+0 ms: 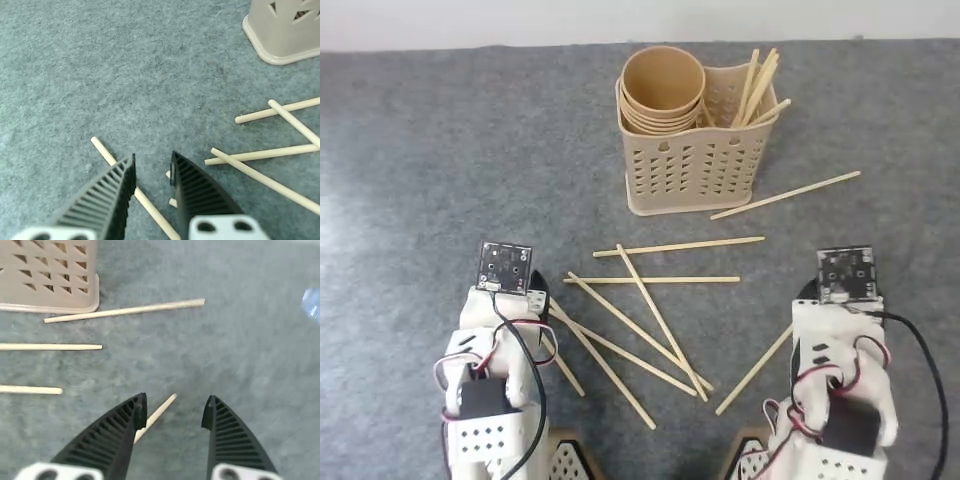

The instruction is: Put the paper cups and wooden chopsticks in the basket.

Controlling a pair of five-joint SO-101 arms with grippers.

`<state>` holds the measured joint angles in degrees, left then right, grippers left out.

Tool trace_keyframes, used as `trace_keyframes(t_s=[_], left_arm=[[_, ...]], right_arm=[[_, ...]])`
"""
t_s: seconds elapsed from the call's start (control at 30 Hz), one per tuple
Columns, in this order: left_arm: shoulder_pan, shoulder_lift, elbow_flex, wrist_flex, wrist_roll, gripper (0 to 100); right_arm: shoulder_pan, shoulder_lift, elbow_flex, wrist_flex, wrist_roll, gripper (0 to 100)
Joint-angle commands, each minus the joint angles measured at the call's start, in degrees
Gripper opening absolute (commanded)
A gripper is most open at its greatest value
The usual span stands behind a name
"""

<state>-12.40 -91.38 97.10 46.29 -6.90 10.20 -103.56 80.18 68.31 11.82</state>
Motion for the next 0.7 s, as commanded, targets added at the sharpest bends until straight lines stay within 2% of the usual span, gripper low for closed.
trace_keyframes(t_s=[0.0, 0.27, 0.53, 0.67], left_arm=[[0.44, 0.09, -0.31, -0.26, -0.53, 11], [0.62, 0.09, -0.31, 0.35, -0.44, 11], [0.62, 0.09, -0.31, 0.44, -0.26, 11], [0.53, 0.09, -0.31, 0.44, -0.26, 10]], right_arm=[[-1.10, -0.48, 1.67, -1.98, -7.21, 18.7], [-4.79, -0.48, 14.68, -7.60, -8.18, 19.1], [-4.97, -0.48, 16.26, -8.84, -8.18, 19.1], [-7.52, -0.48, 16.26, -8.66, -8.09, 18.8]])
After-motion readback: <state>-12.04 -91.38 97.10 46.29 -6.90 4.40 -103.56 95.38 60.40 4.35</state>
